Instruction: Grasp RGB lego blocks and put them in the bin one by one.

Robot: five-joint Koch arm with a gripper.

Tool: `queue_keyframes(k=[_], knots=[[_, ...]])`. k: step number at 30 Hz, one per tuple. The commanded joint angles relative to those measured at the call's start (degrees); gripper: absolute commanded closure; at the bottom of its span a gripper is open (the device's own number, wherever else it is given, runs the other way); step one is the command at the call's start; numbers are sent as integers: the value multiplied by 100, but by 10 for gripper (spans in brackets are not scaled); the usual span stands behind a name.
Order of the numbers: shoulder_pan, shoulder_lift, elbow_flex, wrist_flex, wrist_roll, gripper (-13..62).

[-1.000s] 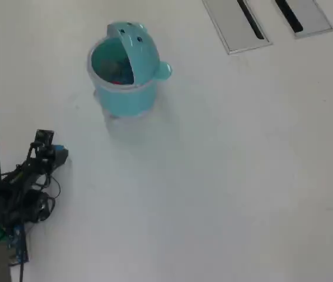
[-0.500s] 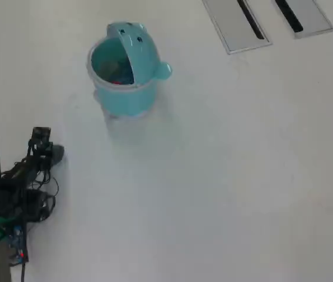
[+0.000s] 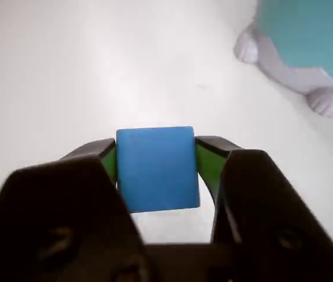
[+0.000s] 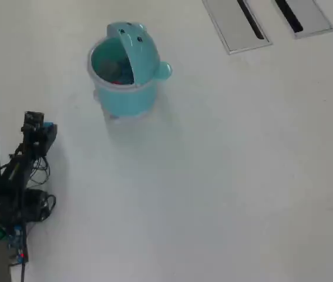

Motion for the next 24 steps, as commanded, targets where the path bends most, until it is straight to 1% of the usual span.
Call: queue_keyframes(k=[1, 9, 11, 13, 15, 18, 24], knots=[[53, 141, -791, -686, 281, 424], [246, -149, -1890, -1116, 290, 425], [246, -229, -2197, -1116, 264, 441], [255, -448, -2628, -1116, 167, 441], [272, -914, -3507, -1037, 167, 441], [316, -1441, -4377, -993, 176, 441], [475, -1951, -5089, -984, 176, 440]])
